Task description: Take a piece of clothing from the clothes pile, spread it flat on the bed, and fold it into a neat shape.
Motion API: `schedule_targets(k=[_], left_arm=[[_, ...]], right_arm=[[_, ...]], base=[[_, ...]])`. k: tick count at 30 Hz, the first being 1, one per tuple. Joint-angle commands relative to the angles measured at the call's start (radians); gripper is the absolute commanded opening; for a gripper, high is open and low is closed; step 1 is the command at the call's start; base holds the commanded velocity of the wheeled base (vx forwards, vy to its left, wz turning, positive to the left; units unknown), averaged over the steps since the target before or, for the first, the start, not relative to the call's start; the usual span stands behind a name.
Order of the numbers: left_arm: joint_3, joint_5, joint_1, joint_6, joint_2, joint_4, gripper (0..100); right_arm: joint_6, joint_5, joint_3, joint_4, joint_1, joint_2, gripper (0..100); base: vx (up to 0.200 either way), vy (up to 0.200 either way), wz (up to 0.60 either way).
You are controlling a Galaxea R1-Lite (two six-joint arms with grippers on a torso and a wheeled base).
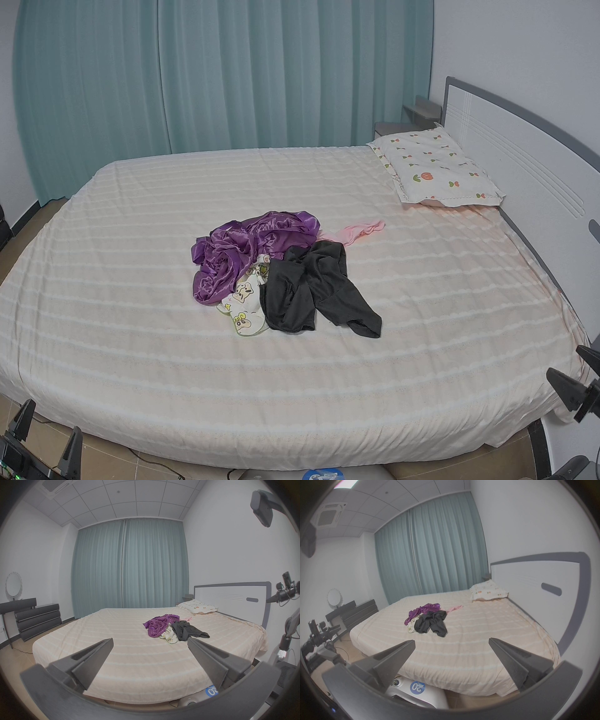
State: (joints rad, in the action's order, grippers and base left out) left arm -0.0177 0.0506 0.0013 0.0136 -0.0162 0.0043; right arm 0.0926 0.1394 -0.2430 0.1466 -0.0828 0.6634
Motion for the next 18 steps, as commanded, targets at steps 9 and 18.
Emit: schedule_targets(k=[9, 18], left_arm=[[0.016, 0.002, 0.000, 0.019, 0.012, -0.001, 100], [0.016, 0.003, -0.001, 0.019, 0.012, -0.001, 100]], right_arm=[[0.420, -0.046, -0.383, 0.574, -0.238, 1.294, 100], [0.510, -0.119, -0.545, 0.602, -0.296, 1.530, 100]], base=[[0.000, 0.000, 0.00], [0.000, 0.000, 0.00]])
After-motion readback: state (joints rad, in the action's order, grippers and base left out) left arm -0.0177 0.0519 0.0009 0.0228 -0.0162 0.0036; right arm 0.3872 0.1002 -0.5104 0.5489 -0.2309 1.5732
